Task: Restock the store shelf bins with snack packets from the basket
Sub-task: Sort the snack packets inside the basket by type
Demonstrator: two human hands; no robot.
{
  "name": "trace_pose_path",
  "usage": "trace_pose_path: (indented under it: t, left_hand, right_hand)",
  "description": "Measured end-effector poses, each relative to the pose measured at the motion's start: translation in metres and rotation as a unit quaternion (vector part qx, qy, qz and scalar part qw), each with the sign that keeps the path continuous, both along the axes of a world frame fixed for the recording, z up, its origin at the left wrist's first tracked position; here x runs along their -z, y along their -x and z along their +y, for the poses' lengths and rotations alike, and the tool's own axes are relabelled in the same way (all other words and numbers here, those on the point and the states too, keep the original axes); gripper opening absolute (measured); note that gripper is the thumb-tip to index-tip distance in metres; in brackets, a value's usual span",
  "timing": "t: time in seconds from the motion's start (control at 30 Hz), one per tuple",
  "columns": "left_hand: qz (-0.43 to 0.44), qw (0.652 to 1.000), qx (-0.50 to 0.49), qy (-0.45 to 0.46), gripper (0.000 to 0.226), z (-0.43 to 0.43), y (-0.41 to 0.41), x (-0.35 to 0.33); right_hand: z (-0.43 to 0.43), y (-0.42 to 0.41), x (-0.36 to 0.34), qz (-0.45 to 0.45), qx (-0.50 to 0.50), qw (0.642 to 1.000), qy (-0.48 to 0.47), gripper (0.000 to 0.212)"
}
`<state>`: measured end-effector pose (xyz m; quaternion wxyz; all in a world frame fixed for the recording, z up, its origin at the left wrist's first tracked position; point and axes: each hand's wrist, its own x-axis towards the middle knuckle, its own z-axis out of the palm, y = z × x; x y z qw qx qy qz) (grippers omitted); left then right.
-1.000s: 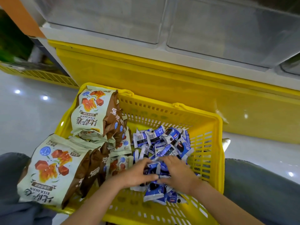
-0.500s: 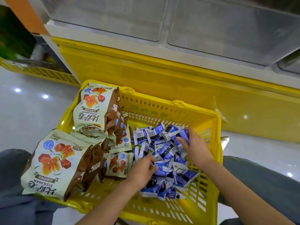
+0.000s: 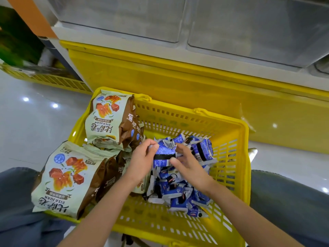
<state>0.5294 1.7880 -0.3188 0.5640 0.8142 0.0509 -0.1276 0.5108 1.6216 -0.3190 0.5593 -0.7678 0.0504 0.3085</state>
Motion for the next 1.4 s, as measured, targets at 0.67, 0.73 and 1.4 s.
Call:
trace_pose_path:
  t: [0.67,0.73,1.4]
  left_hand:
    - [0.277,0.899,0.221,-0.257,0.034,0.012,0.039,0.08]
    - [0.247,0.901,0.213,-0.284,0.021,0.01,0.038,0.08]
    - [0.113,0.99,0.081,0.0,0.022,-0.059,-0.046,0.013]
  right_hand:
    - [-0.018,0.014,0.024,-0.105,-0.23,0.946,0.202,0.051]
    - [-0.011,0.029,0.038,-0.069,-0.331,0.915,0.221,0.063]
    - [-0.078,-0.054,-0.018,-0.123,-0.01,0.905,0.407,0.035]
